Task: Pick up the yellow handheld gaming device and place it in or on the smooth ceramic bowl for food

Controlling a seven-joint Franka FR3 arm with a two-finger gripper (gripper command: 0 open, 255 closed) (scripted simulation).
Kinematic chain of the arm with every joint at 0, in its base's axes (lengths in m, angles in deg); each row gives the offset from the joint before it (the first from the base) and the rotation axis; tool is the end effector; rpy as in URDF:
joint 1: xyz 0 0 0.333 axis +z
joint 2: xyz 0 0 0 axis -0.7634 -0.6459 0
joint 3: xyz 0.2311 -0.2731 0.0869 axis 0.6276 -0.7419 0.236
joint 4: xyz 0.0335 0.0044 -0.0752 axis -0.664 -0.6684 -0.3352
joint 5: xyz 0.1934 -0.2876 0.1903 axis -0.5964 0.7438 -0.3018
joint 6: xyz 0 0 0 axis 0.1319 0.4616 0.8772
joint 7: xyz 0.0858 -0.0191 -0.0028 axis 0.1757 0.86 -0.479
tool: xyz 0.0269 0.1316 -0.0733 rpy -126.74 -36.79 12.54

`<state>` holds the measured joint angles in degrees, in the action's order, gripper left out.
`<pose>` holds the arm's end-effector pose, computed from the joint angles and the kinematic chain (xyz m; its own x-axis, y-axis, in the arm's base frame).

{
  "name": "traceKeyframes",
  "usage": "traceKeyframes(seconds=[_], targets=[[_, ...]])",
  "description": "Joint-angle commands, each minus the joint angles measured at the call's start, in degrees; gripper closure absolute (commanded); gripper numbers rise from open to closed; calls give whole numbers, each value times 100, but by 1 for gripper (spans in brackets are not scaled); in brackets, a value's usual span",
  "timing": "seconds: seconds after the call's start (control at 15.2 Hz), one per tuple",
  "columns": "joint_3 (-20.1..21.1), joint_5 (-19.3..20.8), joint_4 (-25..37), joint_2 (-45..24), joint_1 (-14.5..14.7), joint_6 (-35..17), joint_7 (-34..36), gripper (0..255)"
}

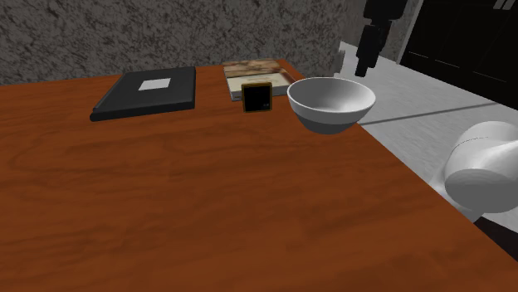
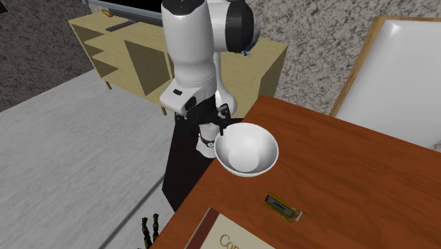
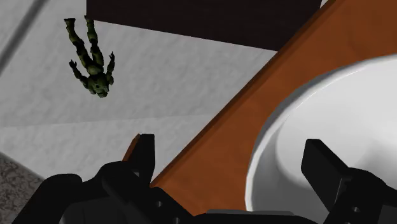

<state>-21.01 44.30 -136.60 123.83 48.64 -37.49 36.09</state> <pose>0.2495 -0.0045 0.6055 0.9914 0.1311 0.0029 0.1311 -0.9903 -0.0465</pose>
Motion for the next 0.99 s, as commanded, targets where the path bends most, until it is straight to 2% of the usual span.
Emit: traceKeyframes(seconds=[0.0,0.46,0.92], targets=[[0,0,0,0,0,0,0,0],[297,57,1154,-1655,484,-259,-627,0],[693,220,2511,-3198,881,-207,-1169,0]])
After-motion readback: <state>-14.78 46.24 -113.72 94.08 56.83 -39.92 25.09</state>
